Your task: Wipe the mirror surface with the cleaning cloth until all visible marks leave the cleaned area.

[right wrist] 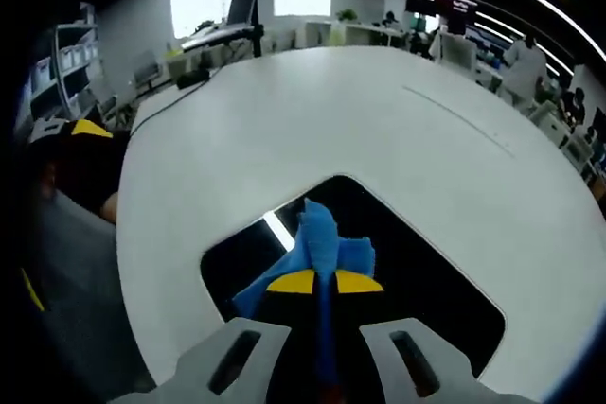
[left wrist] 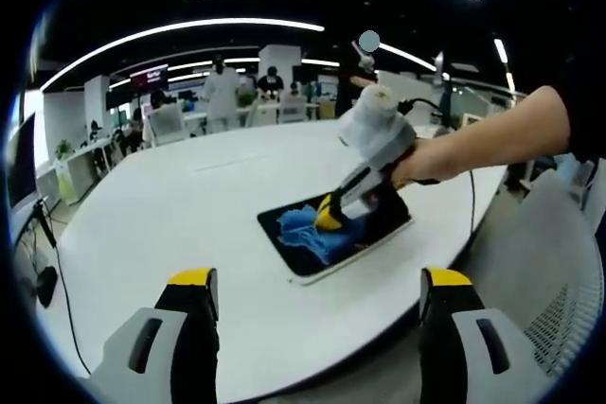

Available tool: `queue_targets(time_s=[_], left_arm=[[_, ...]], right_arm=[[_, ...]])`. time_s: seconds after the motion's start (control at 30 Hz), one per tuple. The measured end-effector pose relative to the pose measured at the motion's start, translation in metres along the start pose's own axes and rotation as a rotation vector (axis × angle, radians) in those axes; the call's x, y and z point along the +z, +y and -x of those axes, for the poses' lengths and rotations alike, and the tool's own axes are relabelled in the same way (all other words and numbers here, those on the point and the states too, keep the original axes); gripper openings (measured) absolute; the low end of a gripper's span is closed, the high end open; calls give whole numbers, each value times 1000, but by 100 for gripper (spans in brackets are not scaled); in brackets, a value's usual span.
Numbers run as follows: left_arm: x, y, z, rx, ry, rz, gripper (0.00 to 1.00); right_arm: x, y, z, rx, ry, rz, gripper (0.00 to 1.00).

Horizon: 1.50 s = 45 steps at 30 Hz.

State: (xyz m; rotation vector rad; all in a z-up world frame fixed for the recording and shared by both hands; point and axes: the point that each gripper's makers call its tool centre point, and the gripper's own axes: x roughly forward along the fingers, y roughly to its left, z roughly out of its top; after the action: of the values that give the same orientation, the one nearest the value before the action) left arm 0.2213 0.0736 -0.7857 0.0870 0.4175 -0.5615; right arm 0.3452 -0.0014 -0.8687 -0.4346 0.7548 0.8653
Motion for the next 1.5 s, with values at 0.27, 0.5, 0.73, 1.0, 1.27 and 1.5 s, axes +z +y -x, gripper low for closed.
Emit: queue_targets(time_s=[0.27, 0.5, 0.73, 1.0, 1.27, 1.5], left_arm=[[0, 0, 0, -2, -1, 0, 87], [0, 0, 0, -4, -1, 1, 87], [1, -1, 0, -9, -3, 1, 86], [1, -1, 0, -6, -6, 1, 86], [1, -1, 0, -3, -8, 1, 86], [1, 0, 0, -1, -5, 1, 86]], right_arm=[[-6, 12, 6, 21, 5, 11, 0], [-11, 21, 10, 38, 10, 12, 0], [-16, 29, 15, 57, 15, 20, 0], [-19, 32, 17, 65, 11, 16, 0], [-19, 33, 18, 61, 4, 12, 0], [-19, 32, 18, 59, -14, 13, 0]])
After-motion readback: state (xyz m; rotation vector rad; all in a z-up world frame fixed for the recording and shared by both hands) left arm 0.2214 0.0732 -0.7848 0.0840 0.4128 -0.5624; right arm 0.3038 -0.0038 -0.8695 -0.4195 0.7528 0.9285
